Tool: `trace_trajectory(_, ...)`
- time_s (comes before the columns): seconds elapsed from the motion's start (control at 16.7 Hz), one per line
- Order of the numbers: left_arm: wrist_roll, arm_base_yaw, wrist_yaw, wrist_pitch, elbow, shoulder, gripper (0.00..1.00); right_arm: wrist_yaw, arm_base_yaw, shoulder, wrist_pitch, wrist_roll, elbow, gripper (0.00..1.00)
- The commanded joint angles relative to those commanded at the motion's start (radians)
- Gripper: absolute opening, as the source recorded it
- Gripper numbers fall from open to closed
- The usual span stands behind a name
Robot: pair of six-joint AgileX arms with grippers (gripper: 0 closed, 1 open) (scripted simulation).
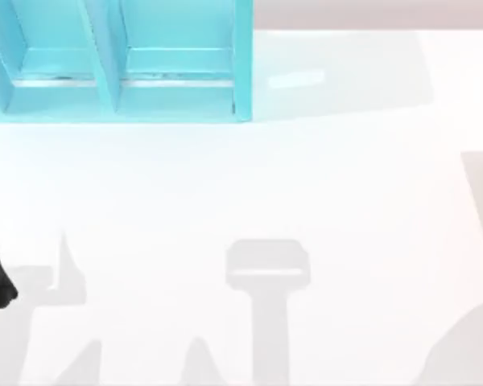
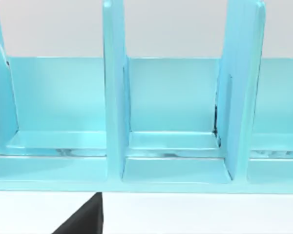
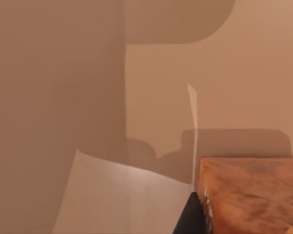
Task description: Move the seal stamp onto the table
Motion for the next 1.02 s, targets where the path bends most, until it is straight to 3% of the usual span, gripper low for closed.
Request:
trace_trajectory(0.18, 0.000, 0.000, 0.000, 0.000, 0.000, 0.000, 1.00, 0.000, 0.000, 0.000, 0.000, 0.000, 0.000, 0.02)
trace_trajectory(0.24, 0.000, 0.000, 0.000, 0.000, 0.000, 0.000, 1.00, 0.000, 0.000, 0.000, 0.000, 0.000, 0.000, 0.00)
trace_trajectory(0.78, 0.000, 0.000, 0.000, 0.000, 0.000, 0.000, 1.00, -0.001, -0.001, -0.003, -0.002, 0.003, 0.003, 0.00)
trace_trajectory(1.02, 0.000, 0.000, 0.000, 0.000, 0.000, 0.000, 1.00, -0.054, 0.000, -0.064, -0.100, 0.072, 0.106, 0.00)
